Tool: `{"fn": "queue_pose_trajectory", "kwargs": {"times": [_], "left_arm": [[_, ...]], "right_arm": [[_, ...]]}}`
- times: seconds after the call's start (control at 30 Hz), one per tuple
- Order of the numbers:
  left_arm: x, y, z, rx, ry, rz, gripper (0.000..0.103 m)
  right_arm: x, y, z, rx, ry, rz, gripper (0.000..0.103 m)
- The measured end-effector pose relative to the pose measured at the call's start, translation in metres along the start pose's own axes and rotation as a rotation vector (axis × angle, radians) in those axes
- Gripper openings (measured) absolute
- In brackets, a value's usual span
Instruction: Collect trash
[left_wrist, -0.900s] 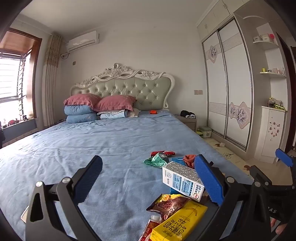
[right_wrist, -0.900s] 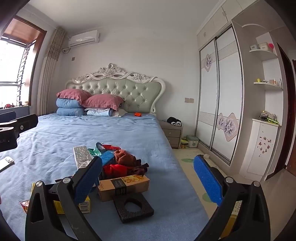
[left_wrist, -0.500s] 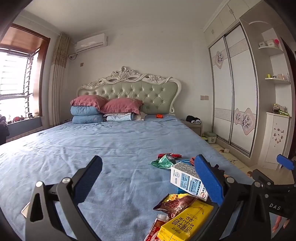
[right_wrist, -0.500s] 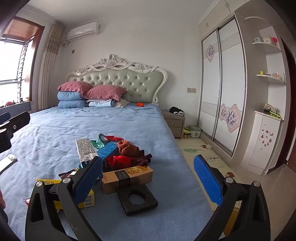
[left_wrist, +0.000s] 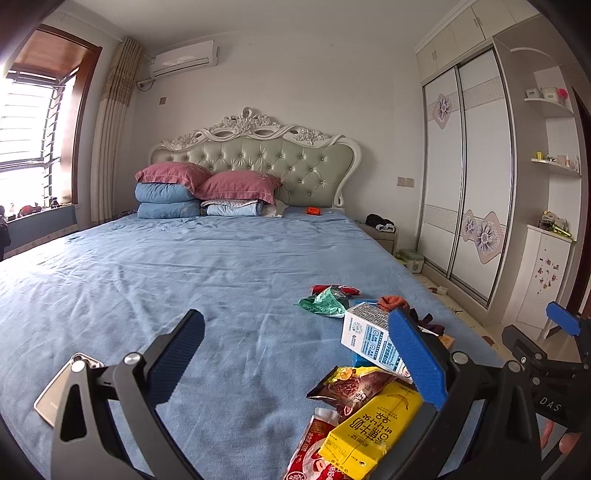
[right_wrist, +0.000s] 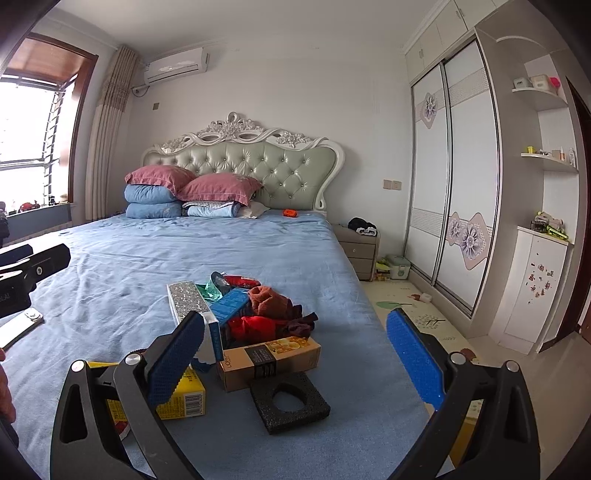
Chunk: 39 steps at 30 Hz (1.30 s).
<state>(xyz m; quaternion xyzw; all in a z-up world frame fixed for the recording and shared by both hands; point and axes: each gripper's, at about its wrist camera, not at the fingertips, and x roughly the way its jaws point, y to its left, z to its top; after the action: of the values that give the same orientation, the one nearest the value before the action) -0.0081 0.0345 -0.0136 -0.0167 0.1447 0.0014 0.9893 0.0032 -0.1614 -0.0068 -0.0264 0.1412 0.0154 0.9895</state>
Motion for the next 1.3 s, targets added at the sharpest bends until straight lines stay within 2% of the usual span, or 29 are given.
{"fn": "queue_pose_trajectory", "kwargs": {"times": [0.3, 1.3], "left_arm": [[0.0015, -0.0077, -0.0041, 0.048, 0.010, 0.000, 0.099], [0.0088, -0.0067, -0.0070, 0.034, 0.031, -0.016, 0.099]], "right_arm": [[0.0013, 0.0061, -0.0023, -0.018, 0.005, -0.013, 0.095], [0.0049, 0.0017, -0.0029, -0.001, 0.016, -0.001, 0.095]]}}
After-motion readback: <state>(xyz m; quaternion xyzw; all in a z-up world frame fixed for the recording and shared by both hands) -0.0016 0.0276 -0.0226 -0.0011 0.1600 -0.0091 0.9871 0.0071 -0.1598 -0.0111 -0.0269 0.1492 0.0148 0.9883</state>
